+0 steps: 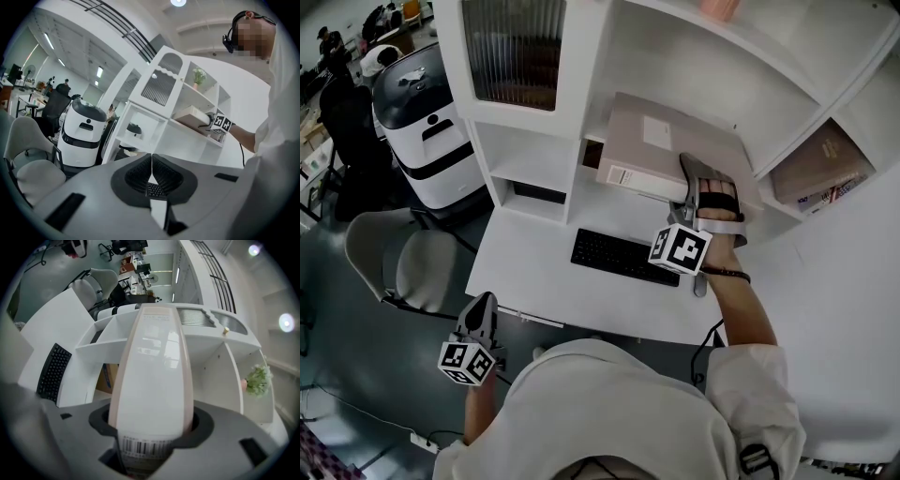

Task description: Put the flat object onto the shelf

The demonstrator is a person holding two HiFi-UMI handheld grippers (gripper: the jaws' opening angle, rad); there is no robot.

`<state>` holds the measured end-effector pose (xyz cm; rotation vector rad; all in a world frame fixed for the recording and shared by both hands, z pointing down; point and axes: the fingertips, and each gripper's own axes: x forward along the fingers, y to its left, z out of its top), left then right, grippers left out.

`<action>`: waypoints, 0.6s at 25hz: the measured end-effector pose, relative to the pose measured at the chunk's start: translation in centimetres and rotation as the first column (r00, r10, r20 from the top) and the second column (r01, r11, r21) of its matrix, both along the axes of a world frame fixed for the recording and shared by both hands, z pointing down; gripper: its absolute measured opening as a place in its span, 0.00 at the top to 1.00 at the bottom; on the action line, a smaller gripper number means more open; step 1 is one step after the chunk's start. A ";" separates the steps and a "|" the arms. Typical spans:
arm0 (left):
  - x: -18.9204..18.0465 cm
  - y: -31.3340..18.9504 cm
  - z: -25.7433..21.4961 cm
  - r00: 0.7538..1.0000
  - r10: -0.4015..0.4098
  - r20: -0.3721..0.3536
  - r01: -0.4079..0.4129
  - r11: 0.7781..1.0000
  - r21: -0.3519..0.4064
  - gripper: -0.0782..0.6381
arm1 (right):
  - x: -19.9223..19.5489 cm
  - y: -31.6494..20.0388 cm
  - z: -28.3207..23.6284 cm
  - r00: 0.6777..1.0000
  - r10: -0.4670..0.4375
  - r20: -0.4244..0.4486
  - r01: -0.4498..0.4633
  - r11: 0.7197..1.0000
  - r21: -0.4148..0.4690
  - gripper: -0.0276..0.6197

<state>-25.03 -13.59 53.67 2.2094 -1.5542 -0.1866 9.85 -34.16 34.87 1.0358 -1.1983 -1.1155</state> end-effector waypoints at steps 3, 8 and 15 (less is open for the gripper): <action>0.1 -0.2 0.2 1.000 0.004 0.001 -0.004 1.000 -0.002 0.88 | -0.2 -0.5 1.0 1.000 -0.003 0.001 0.003 1.000 -0.002 0.49; 0.2 -0.5 0.3 1.000 0.009 0.003 -0.009 1.000 -0.008 0.88 | -0.5 -1.2 3.4 1.000 -0.001 0.015 0.002 0.998 -0.064 0.42; 0.3 -1.1 0.7 1.000 0.009 0.002 -0.009 1.000 -0.019 0.88 | -0.5 -2.7 3.9 0.999 0.000 0.038 0.004 0.993 -0.115 0.39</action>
